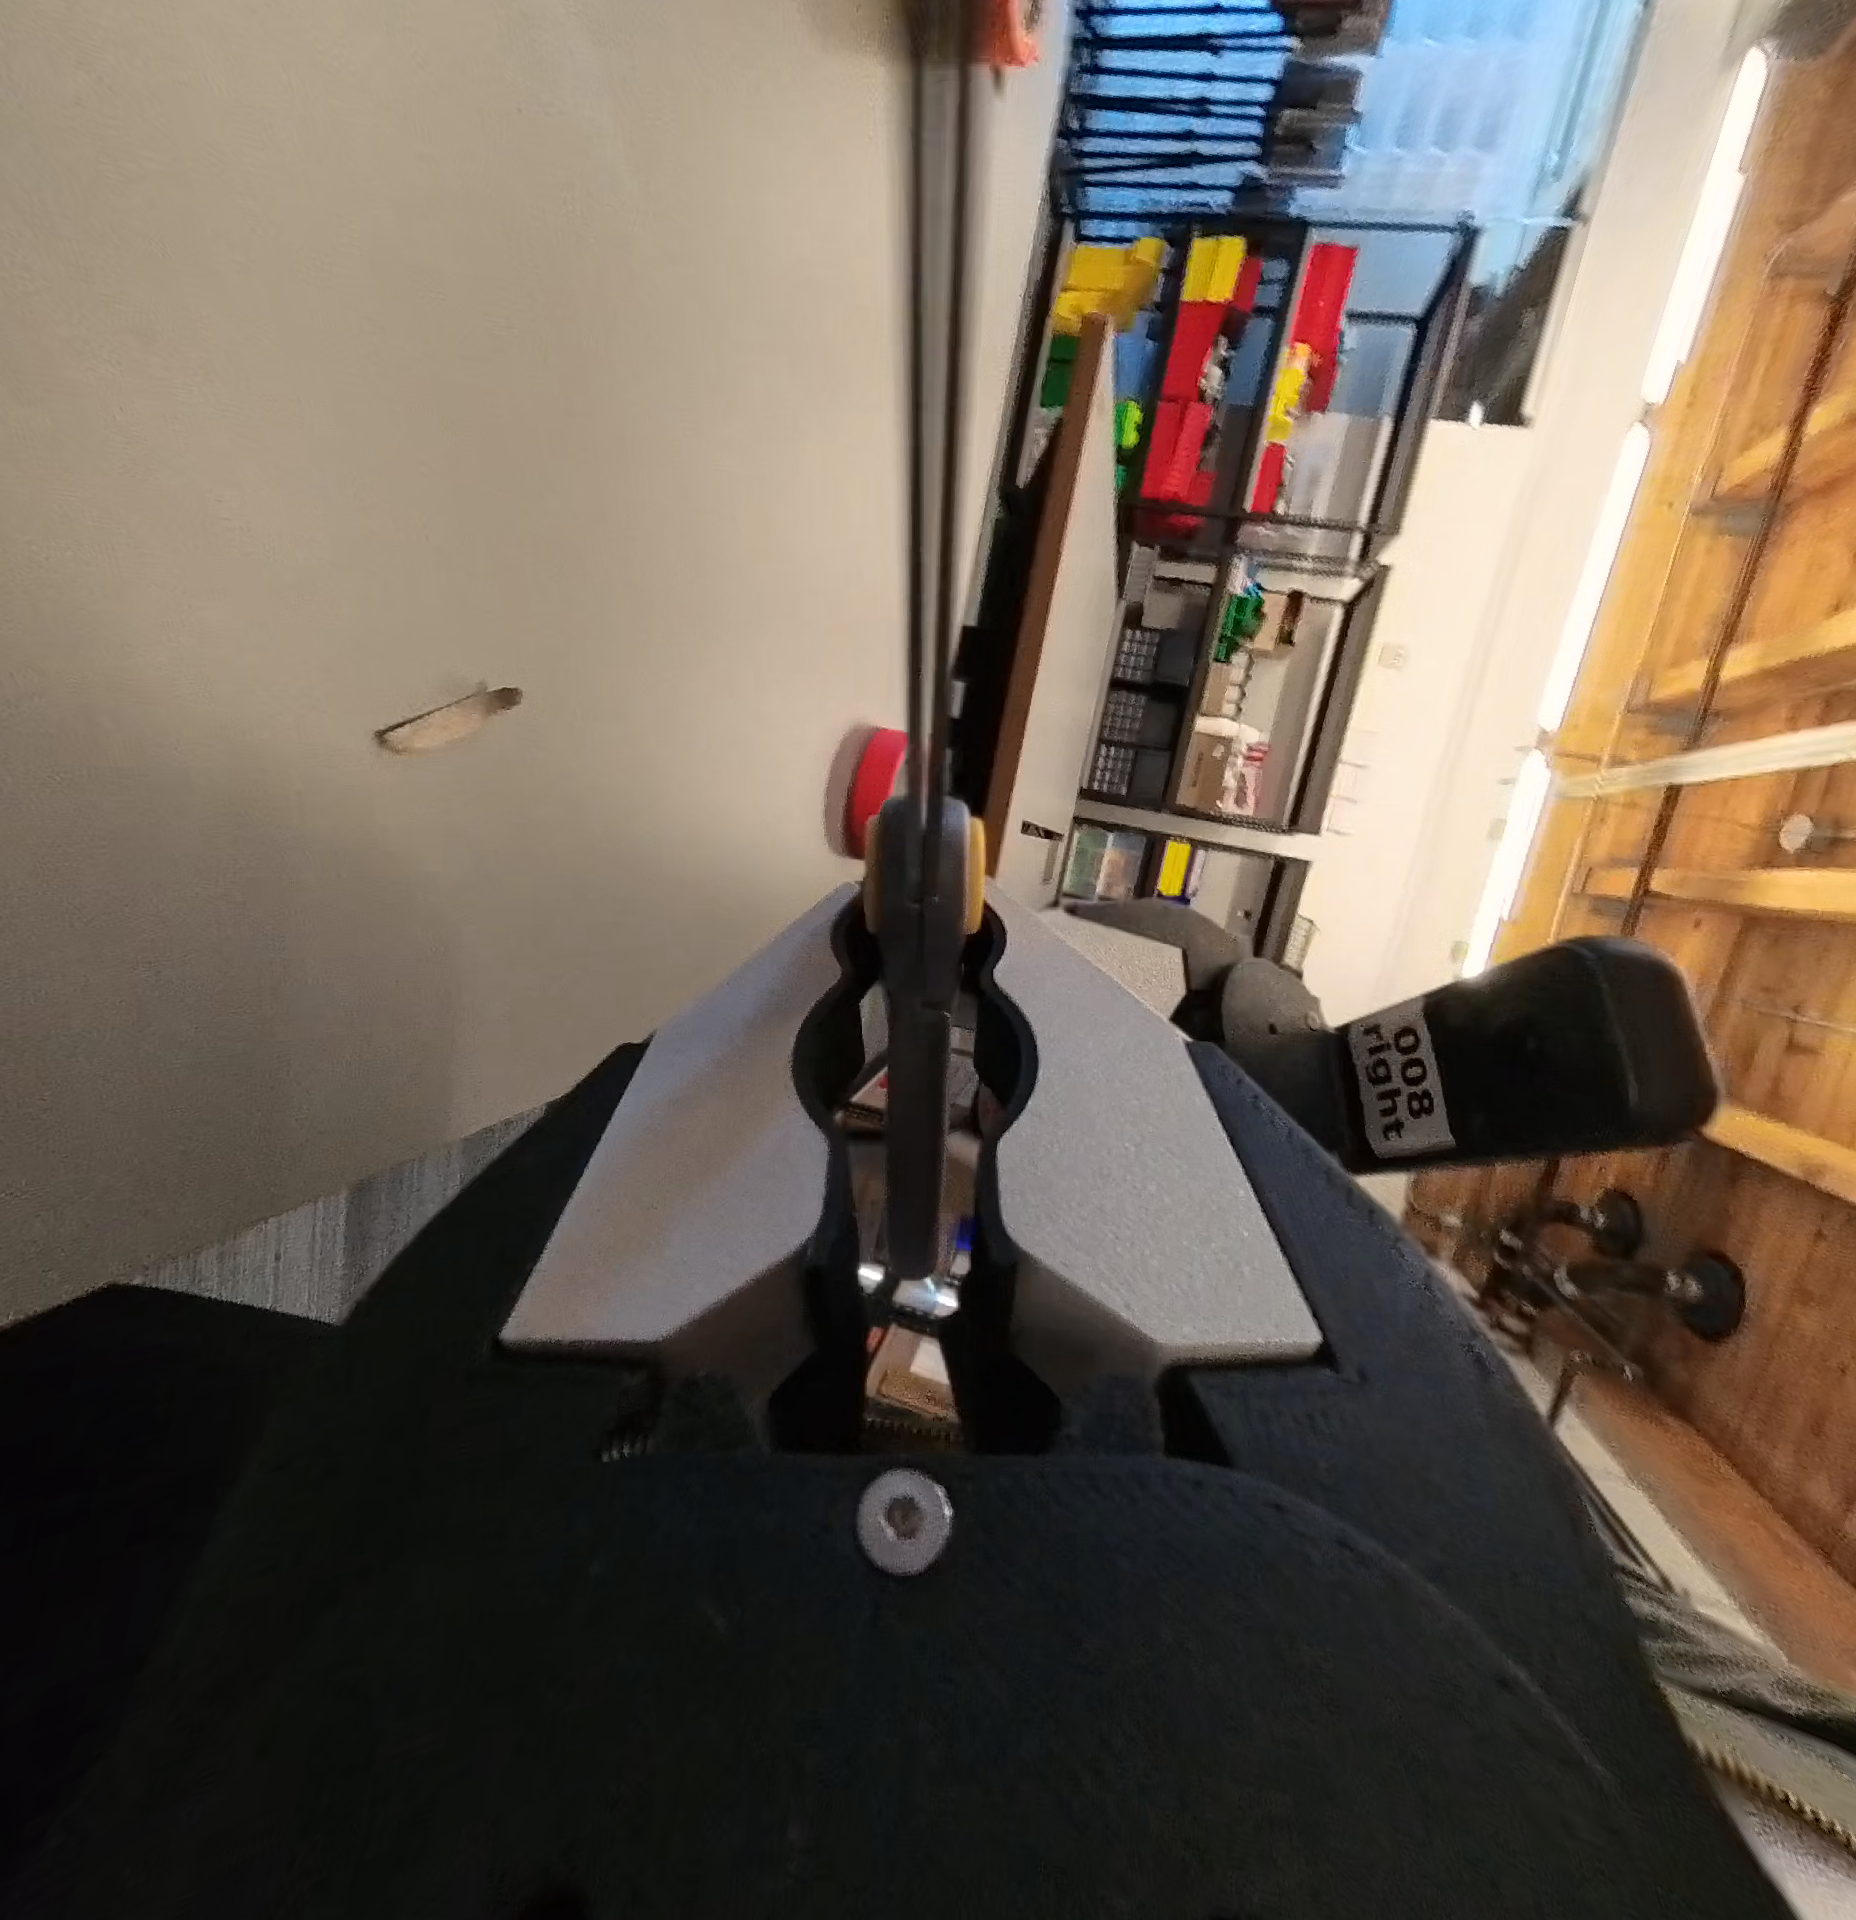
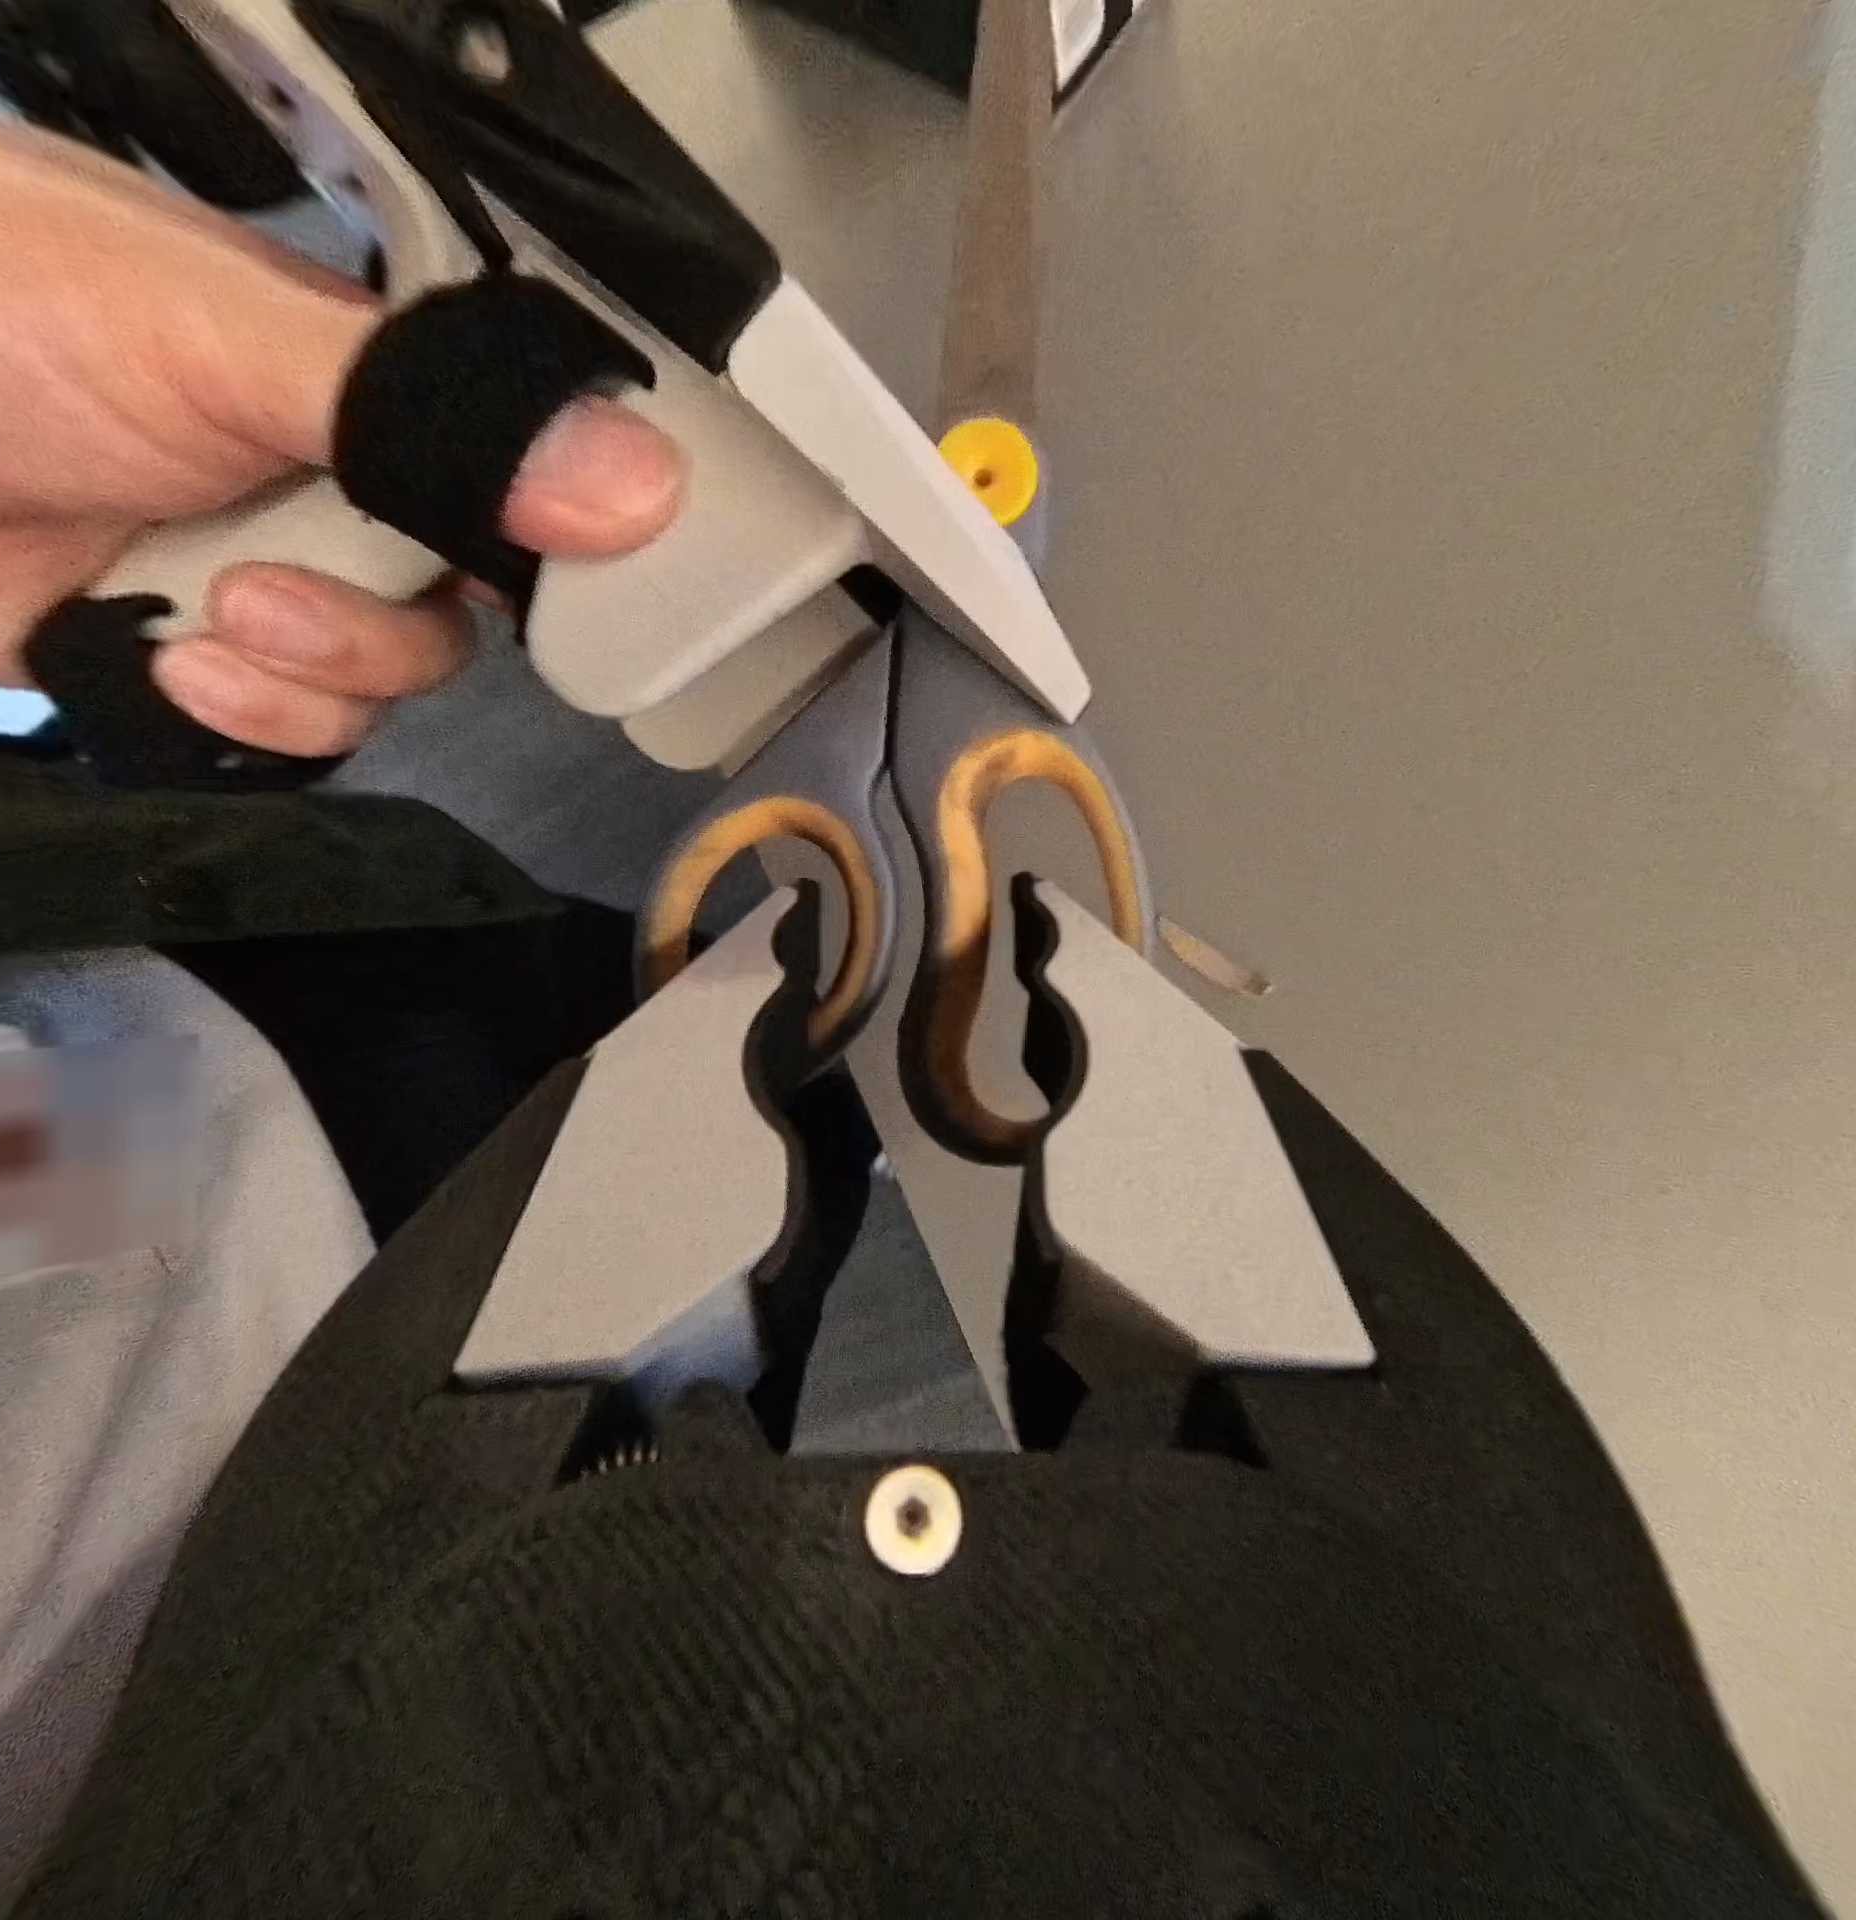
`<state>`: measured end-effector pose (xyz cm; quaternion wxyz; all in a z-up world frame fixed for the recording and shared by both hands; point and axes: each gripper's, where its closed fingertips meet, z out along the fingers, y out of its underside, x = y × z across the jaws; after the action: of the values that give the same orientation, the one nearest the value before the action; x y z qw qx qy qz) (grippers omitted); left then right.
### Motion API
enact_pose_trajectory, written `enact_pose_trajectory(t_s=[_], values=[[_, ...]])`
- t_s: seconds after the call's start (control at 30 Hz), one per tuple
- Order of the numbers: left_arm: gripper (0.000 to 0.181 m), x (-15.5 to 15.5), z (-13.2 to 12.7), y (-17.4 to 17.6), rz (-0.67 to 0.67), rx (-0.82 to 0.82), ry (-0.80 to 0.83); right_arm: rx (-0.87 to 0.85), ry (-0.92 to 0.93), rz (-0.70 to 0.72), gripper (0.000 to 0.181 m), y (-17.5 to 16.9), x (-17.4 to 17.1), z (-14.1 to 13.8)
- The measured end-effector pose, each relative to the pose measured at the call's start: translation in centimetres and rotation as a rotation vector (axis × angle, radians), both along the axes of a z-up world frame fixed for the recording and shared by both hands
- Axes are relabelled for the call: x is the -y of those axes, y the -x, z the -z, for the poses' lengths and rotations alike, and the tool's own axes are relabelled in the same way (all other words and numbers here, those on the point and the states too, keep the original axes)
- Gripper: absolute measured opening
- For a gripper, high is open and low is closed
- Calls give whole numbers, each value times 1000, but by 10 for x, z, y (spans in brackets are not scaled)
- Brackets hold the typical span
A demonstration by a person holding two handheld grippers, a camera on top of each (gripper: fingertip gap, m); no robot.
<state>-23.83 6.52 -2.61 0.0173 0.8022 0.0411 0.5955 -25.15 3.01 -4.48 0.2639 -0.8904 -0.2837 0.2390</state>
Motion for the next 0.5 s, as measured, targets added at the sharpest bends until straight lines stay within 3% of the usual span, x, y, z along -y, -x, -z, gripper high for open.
enact_pose_trajectory(t_s=[0.07, 0.37, 0.5], values=[[14, -1, 7, 6, -4, -78, -28, 72, 75, -66, 44, 12, 1, 14], [17, -14, 10, 43, -56, -219, -32, -13, 242, -143, 22, 66, -11, 27], [28, -20, -11, 56, -80, -74, 6, -329, 337, -150, 19, 90, -10, 3]])
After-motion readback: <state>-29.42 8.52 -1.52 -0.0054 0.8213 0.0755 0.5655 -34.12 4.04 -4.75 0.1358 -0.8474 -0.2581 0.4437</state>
